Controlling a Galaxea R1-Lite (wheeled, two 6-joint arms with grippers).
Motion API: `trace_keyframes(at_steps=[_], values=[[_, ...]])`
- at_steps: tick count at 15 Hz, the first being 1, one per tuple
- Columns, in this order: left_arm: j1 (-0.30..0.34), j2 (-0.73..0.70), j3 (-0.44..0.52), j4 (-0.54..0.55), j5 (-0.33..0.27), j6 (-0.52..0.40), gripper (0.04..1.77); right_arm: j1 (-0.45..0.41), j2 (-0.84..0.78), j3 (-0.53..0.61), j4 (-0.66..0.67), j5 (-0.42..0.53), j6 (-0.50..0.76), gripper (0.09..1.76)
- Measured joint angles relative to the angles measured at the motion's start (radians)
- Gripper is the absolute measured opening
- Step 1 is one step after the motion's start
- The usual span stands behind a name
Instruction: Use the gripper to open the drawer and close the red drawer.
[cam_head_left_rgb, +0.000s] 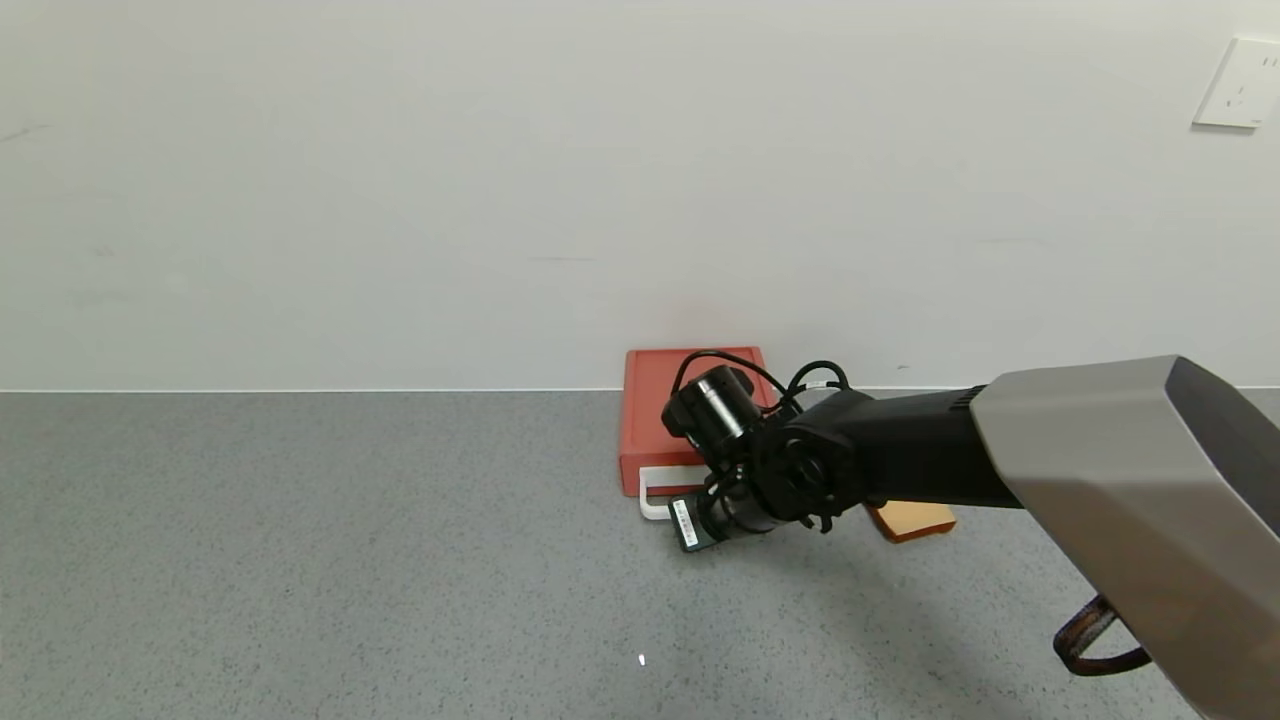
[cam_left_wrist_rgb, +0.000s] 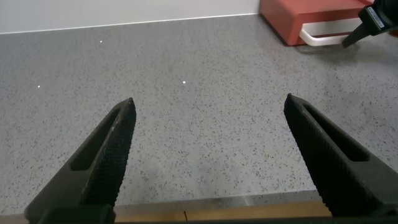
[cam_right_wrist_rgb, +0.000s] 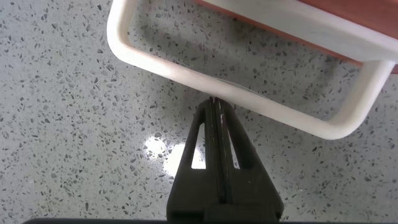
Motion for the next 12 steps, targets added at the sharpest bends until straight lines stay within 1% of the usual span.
trace_keyframes(at_steps=[3,5,8,12], values=[[0.000,0.000,0.000,0.000,0.000,0.000,1.72,0.005,-0.046,0.024,0.005,0.003,-0.009,0.11],[0.000,0.000,0.000,0.000,0.001,-0.001,1.72,0.005,-0.113,0.069,0.004,0.011,-0.029,0.11],[0.000,0.000,0.000,0.000,0.001,-0.002,1.72,0.001,-0.268,0.169,-0.002,0.053,-0.061,0.11],[0.000,0.000,0.000,0.000,0.001,-0.001,1.72,-0.032,-0.508,0.321,-0.014,0.095,-0.105,0.11]])
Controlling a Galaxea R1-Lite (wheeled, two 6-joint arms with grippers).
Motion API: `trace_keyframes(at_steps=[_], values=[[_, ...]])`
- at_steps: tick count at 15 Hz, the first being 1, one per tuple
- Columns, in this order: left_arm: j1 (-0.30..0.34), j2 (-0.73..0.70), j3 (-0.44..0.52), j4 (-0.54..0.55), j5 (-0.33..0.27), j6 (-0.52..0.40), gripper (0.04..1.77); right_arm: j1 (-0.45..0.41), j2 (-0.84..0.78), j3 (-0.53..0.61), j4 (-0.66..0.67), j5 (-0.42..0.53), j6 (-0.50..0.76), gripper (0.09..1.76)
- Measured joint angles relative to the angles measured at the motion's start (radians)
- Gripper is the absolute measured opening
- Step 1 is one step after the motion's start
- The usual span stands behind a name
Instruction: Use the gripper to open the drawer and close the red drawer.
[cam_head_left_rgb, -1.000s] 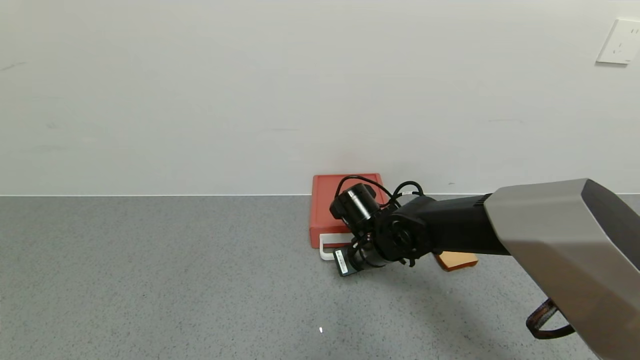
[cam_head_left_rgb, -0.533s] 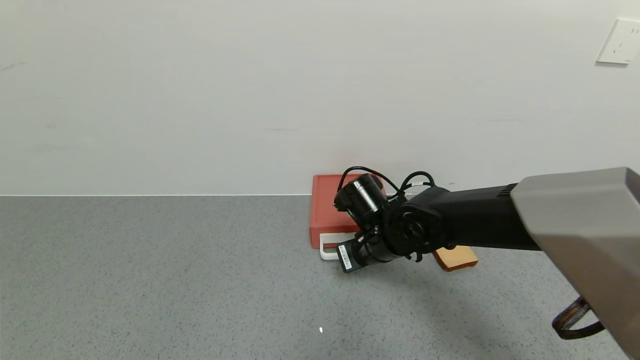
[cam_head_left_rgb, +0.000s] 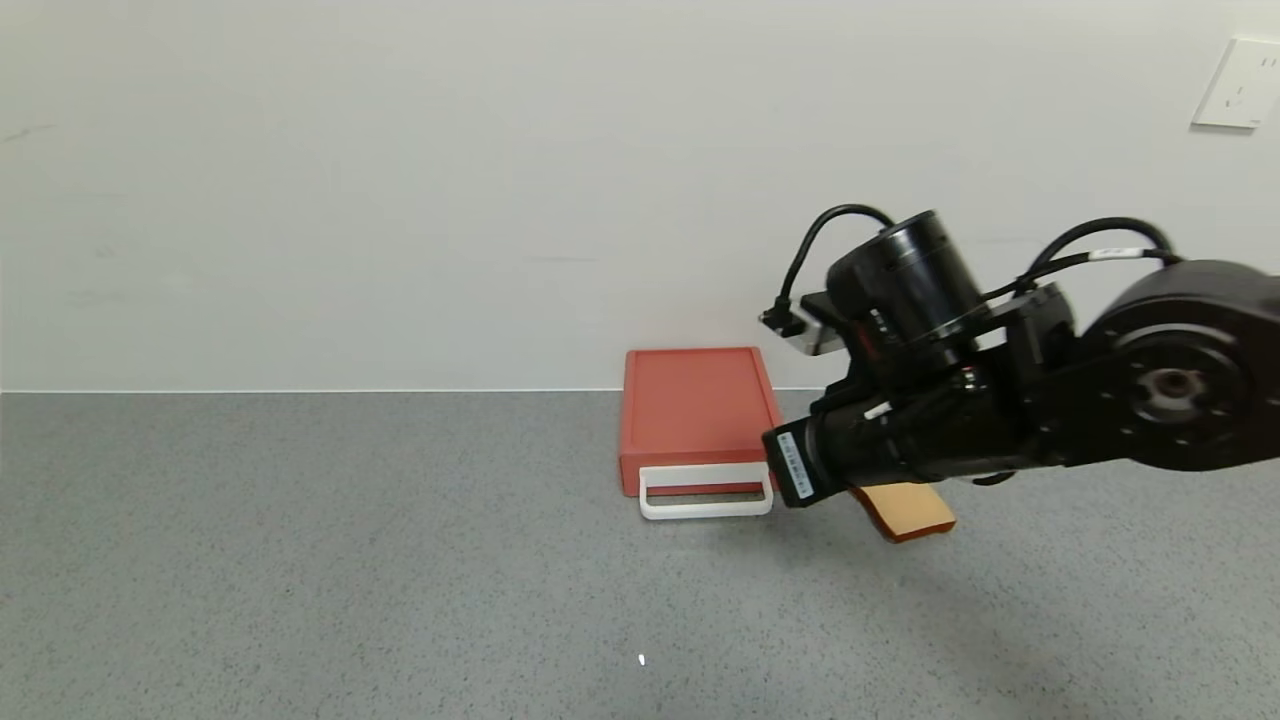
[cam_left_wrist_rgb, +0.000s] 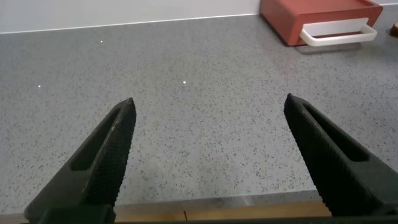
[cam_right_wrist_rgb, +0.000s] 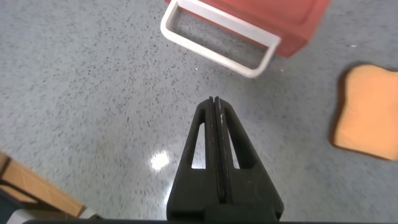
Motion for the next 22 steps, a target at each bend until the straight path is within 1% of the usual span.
trace_keyframes(at_steps=[2,6,8,10,15,19,20,22], values=[[0.000,0.000,0.000,0.000,-0.003,-0.001,1.72,-0.041,-0.091,0.073,-0.024,0.021,-0.011,0.11],[0.000,0.000,0.000,0.000,-0.009,-0.001,1.72,-0.089,-0.209,0.192,-0.058,0.016,-0.013,0.11],[0.000,0.000,0.000,0.000,-0.008,-0.001,1.72,-0.106,-0.253,0.265,-0.153,0.020,-0.017,0.11],[0.000,0.000,0.000,0.000,-0.005,-0.001,1.72,-0.115,-0.291,0.335,-0.225,0.024,-0.025,0.11],[0.000,0.000,0.000,0.000,-0.001,-0.001,1.72,-0.136,-0.377,0.454,-0.252,0.019,-0.025,0.11],[0.000,0.000,-0.001,0.000,-0.002,-0.001,1.72,-0.146,-0.413,0.549,-0.352,0.029,-0.024,0.12],[0.000,0.000,-0.001,0.000,-0.003,-0.001,1.72,-0.147,-0.420,0.567,-0.364,0.030,-0.024,0.32],[0.000,0.000,0.000,0.000,-0.003,-0.001,1.72,-0.148,-0.436,0.589,-0.367,0.031,-0.022,0.63]])
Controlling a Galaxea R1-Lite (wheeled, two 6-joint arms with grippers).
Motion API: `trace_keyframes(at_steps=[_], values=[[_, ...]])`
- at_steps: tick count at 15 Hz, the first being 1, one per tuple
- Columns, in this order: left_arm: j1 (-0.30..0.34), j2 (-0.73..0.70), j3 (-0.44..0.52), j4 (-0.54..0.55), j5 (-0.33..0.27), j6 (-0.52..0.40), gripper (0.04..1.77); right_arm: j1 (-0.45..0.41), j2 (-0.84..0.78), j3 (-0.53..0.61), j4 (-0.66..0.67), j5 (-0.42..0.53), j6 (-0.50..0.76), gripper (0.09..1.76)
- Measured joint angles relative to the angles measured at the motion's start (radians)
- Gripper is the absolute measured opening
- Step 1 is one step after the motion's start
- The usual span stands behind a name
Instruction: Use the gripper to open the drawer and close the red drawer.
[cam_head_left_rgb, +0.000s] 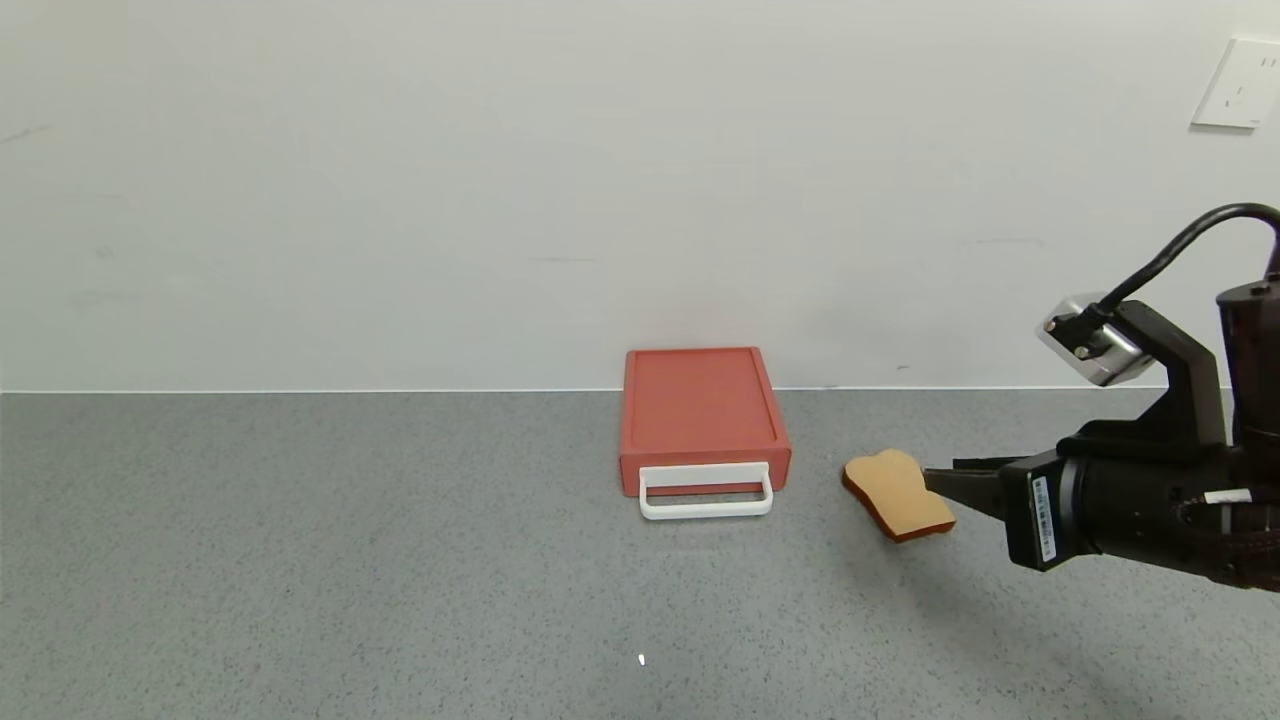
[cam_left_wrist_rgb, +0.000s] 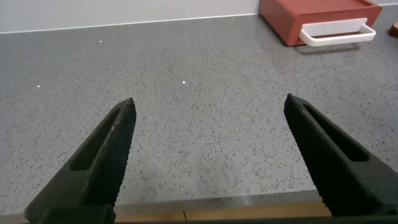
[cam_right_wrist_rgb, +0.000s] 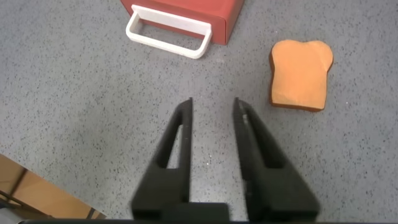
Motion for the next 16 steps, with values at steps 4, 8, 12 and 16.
trace_keyframes(at_steps=[4,8,12,16], values=[[0.000,0.000,-0.001,0.000,0.001,0.001,1.72,-0.010,-0.062,0.073,-0.014,-0.004,0.001,1.06],[0.000,0.000,0.000,0.000,0.001,0.003,1.72,-0.013,-0.174,0.160,-0.021,-0.001,0.004,1.32],[0.000,0.000,0.000,0.000,0.001,0.003,1.72,-0.020,-0.336,0.236,0.007,-0.026,0.004,1.47],[0.000,0.000,0.000,0.000,0.001,0.003,1.72,-0.034,-0.521,0.284,0.078,-0.159,0.001,1.57]])
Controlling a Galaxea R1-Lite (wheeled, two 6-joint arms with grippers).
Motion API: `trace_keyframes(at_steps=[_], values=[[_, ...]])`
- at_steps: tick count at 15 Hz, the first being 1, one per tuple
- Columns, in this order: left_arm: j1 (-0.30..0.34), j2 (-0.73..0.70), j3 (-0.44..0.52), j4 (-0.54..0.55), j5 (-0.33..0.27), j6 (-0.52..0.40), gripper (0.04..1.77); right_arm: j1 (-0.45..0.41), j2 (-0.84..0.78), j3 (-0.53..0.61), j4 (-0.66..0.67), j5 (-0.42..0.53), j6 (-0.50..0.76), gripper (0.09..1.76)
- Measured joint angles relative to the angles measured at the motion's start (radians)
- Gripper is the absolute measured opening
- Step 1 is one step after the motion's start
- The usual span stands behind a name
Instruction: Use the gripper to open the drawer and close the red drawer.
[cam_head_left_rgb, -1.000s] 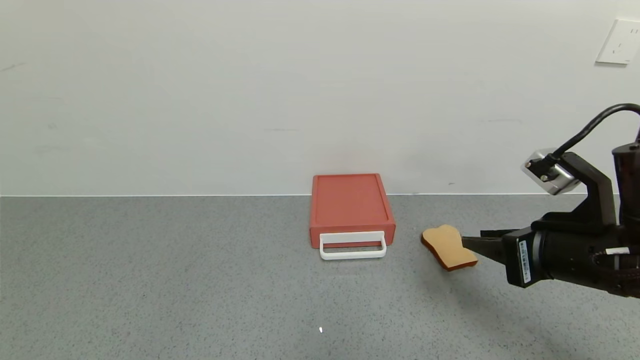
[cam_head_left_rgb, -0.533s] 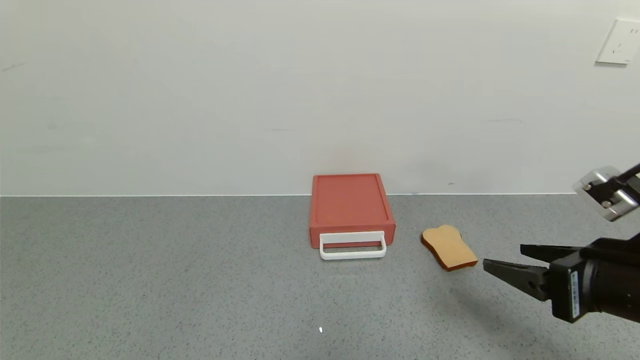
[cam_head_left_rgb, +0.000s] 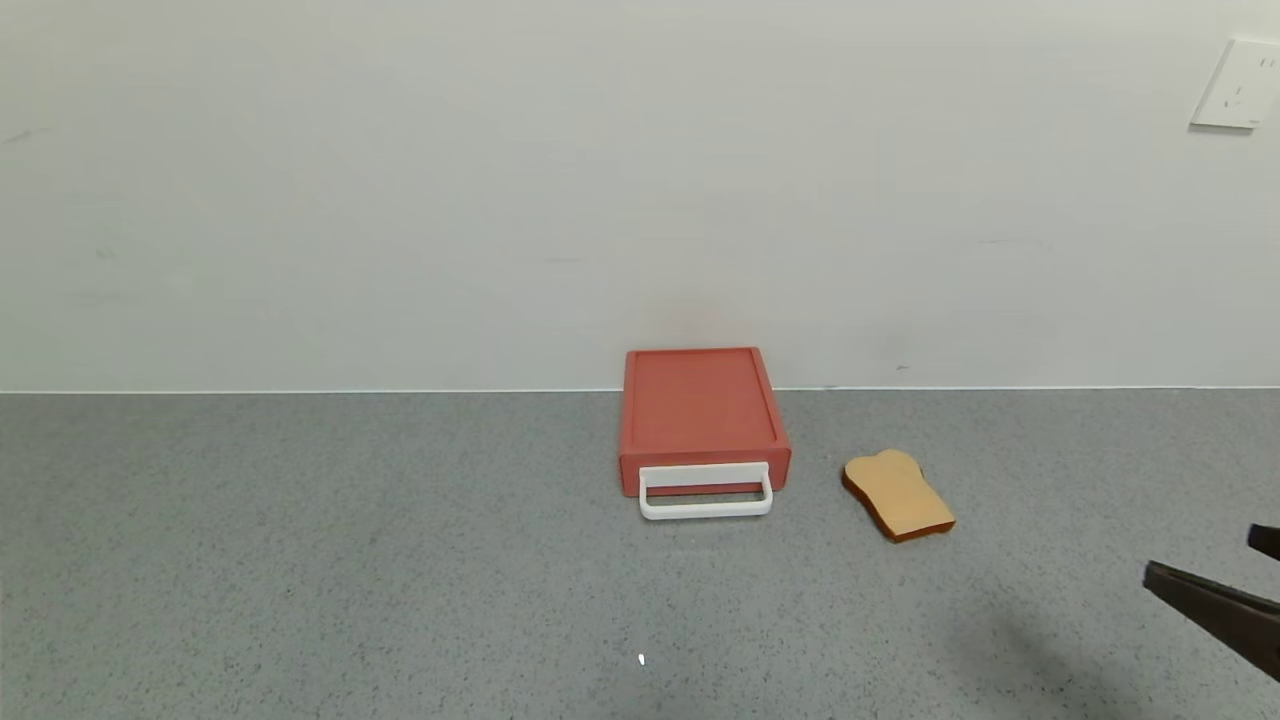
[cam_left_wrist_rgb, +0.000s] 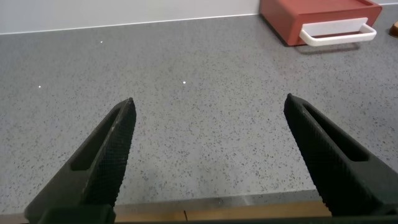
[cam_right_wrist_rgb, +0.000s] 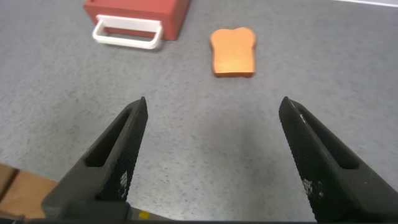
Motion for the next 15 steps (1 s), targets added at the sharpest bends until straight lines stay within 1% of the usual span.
trace_keyframes(at_steps=[1,3,7,10,14,15], values=[[0.000,0.000,0.000,0.000,0.000,0.000,1.72,-0.009,-0.048,0.004,0.034,-0.016,-0.003,1.58],[0.000,0.000,0.000,0.000,0.000,0.000,1.72,-0.059,-0.151,0.006,0.110,-0.030,-0.030,1.61],[0.000,0.000,0.000,0.000,0.000,0.000,1.72,-0.248,-0.327,-0.005,0.216,-0.033,-0.093,1.65],[0.000,0.000,0.000,0.000,0.001,0.000,1.72,-0.358,-0.431,-0.030,0.291,-0.032,-0.101,1.67],[0.000,0.000,0.000,0.002,0.000,-0.001,1.72,-0.422,-0.570,-0.056,0.408,-0.023,-0.103,1.68],[0.000,0.000,0.000,0.002,0.000,-0.001,1.72,-0.439,-0.596,-0.058,0.416,-0.016,-0.102,1.69]])
